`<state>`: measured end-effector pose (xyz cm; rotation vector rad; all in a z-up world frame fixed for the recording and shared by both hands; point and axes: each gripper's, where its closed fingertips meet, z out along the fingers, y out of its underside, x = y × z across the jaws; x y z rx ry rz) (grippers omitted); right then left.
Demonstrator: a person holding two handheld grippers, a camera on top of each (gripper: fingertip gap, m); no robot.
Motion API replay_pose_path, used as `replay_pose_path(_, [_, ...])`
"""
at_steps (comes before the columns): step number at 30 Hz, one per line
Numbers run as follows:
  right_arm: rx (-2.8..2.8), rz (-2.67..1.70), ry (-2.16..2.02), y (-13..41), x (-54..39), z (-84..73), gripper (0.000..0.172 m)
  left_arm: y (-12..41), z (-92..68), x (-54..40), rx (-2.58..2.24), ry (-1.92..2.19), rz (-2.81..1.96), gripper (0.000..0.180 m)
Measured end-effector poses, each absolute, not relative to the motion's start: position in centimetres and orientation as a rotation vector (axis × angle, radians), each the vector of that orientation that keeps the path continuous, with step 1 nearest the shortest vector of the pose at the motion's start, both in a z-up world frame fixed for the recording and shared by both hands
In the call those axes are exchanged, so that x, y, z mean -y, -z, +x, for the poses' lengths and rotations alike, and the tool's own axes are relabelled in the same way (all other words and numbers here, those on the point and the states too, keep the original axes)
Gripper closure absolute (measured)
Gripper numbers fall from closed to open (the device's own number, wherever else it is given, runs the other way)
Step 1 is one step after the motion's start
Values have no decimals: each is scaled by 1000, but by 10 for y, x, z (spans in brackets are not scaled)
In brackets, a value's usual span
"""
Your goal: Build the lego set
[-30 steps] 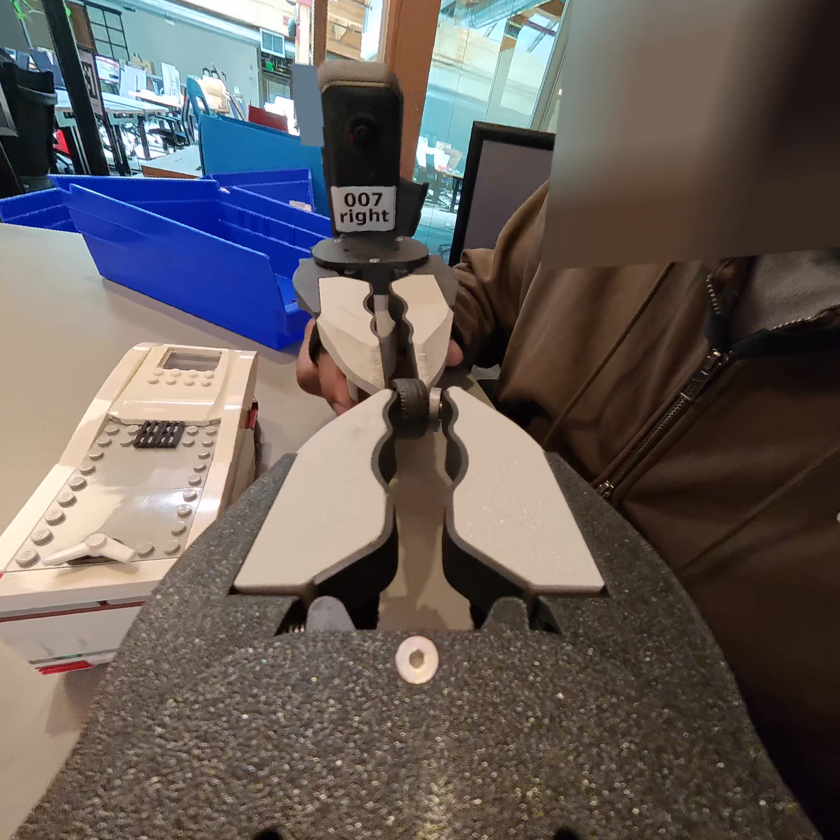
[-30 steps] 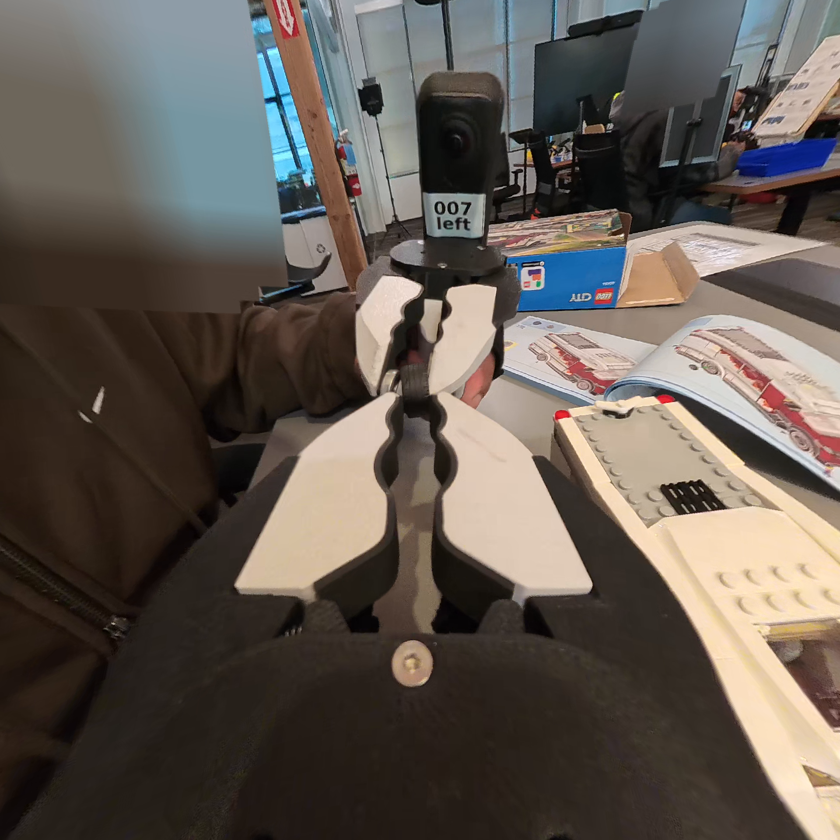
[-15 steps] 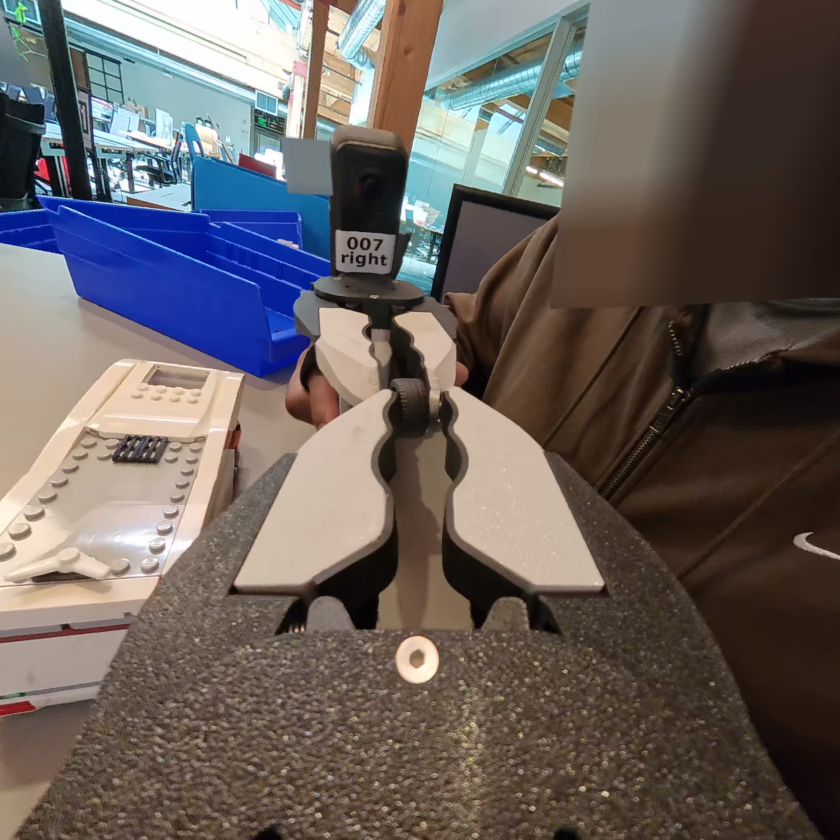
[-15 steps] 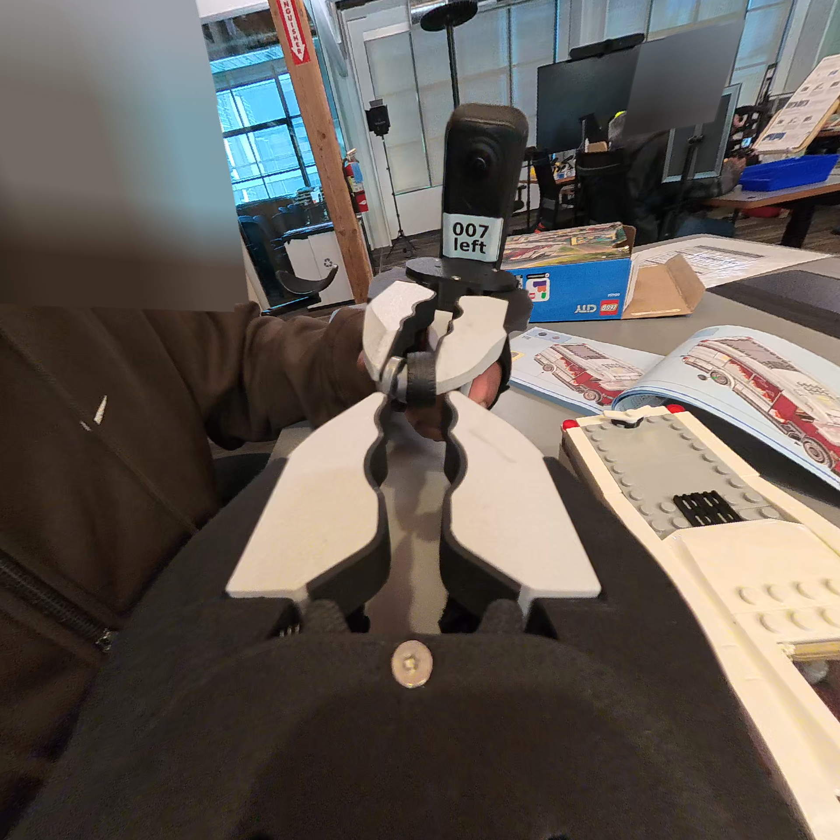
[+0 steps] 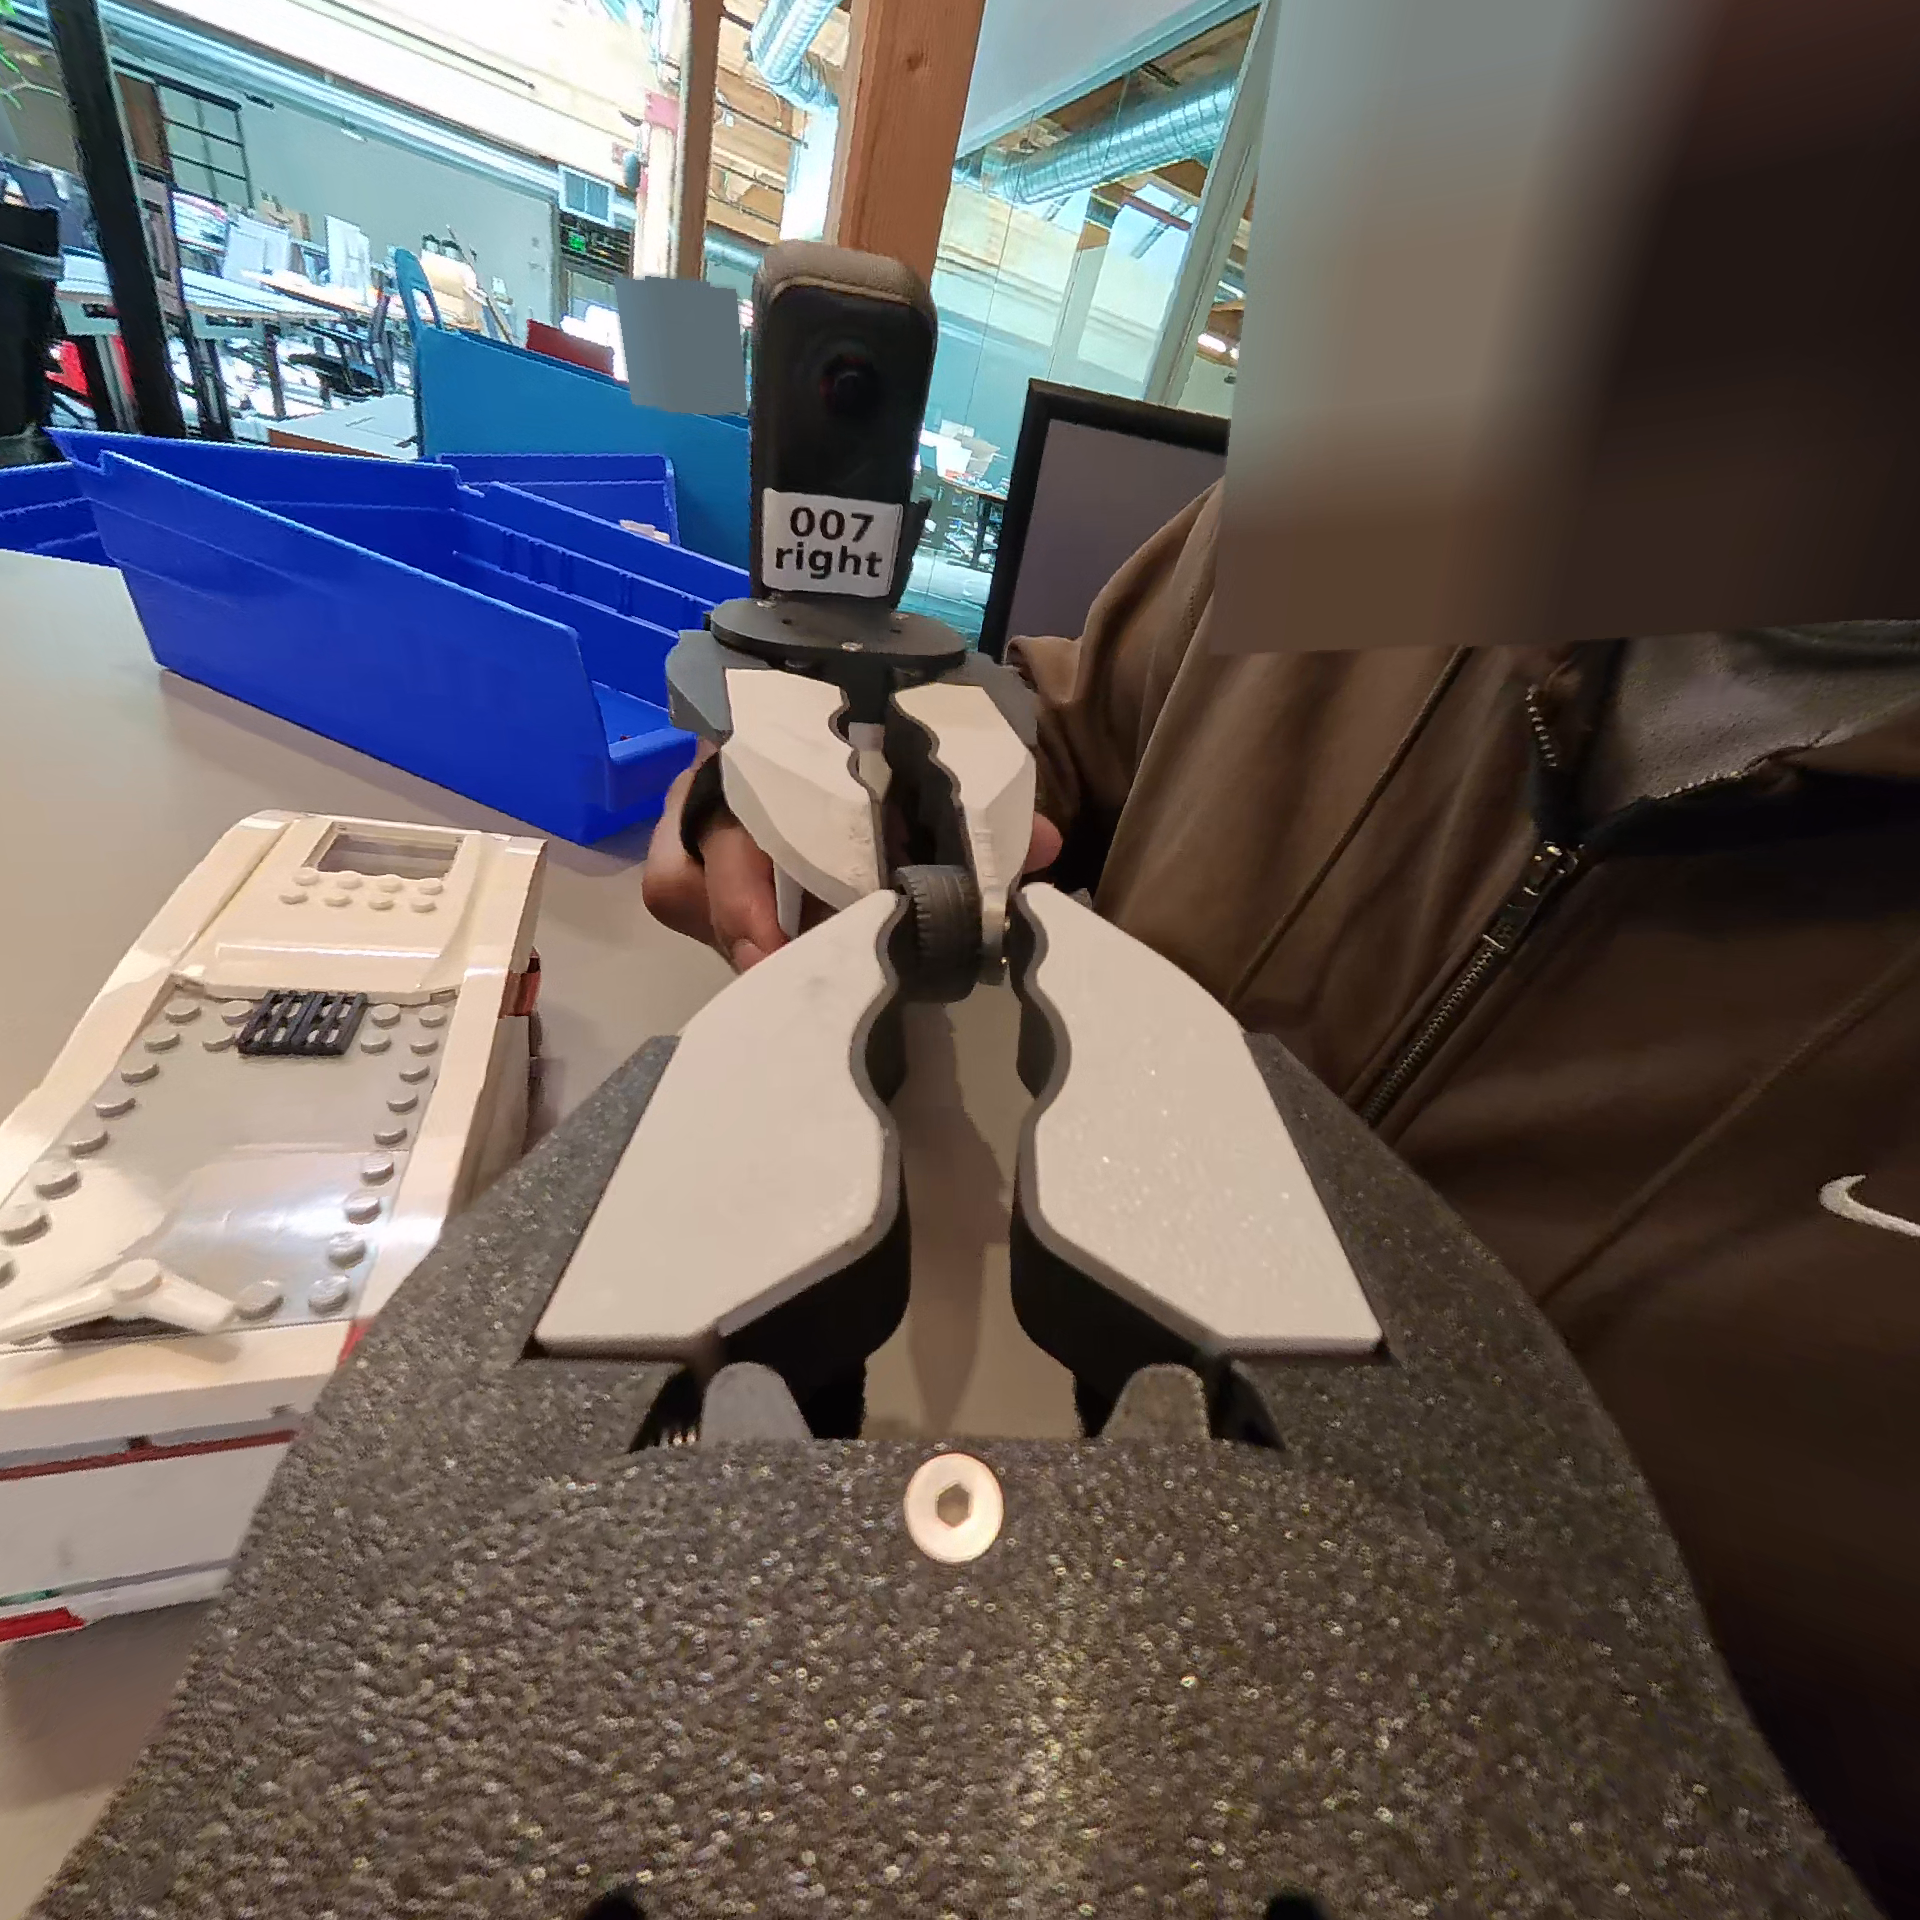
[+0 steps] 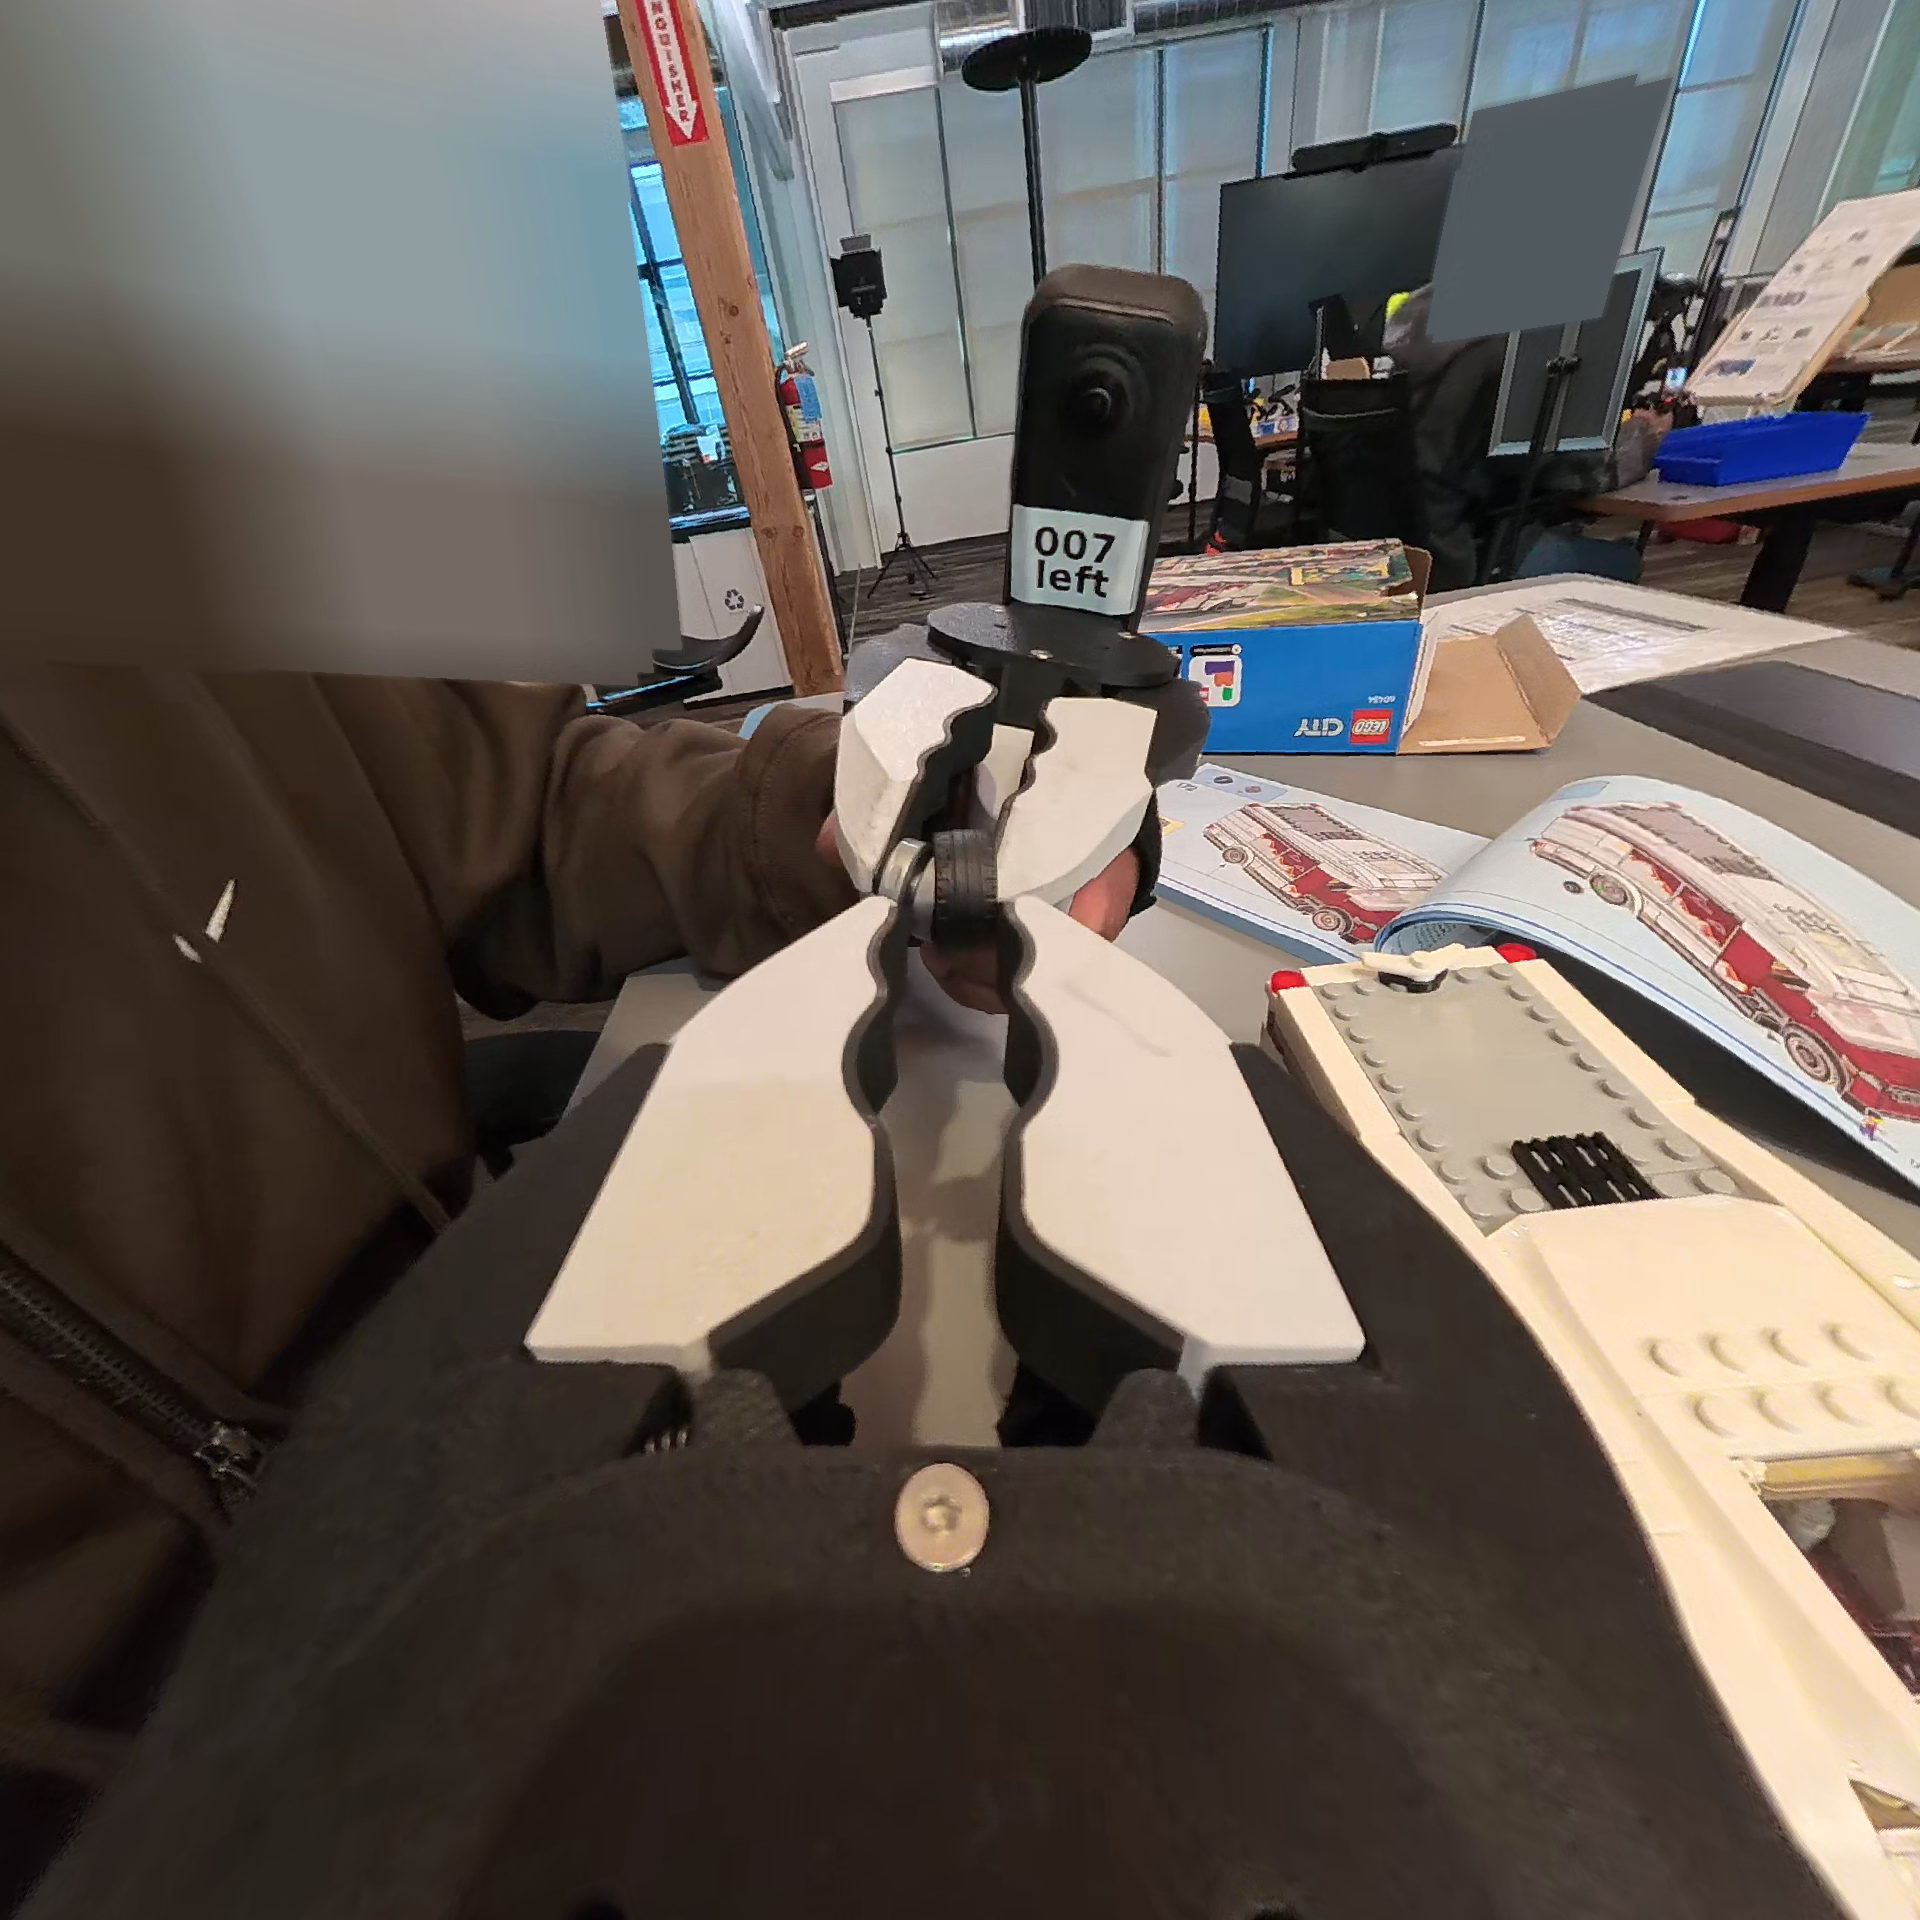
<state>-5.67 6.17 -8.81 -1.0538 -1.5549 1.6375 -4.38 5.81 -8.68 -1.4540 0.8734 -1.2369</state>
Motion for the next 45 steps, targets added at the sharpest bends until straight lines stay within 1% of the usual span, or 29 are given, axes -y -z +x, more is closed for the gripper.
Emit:
replay_pose_path(9, [1550,-980,-1598,83,-62,-52,159,83,-40,-59,-901,1165,-1441,163])
replay_pose_path(11, [1541,-968,-1598,81,-62,-51,162,85,-39,-58,-905,1183,-1439,162])
replay_pose_path(29, [1507,-1027,-1556,86,-74,-54,162,89,-44,-71,-898,1005,-1475,162])
replay_pose_path(35, [1516,-1008,-1546,86,-75,-54,162,92,-44,-72,-904,1005,-1482,161])
replay_pose_path(41, [1488,-1026,-1575,85,-75,-58,159,86,-47,-72,-862,1043,-1434,163])
replay_pose_path(45, [1472,-1043,-1617,84,-73,-59,149,78,-48,-70,-820,1111,-1386,163])
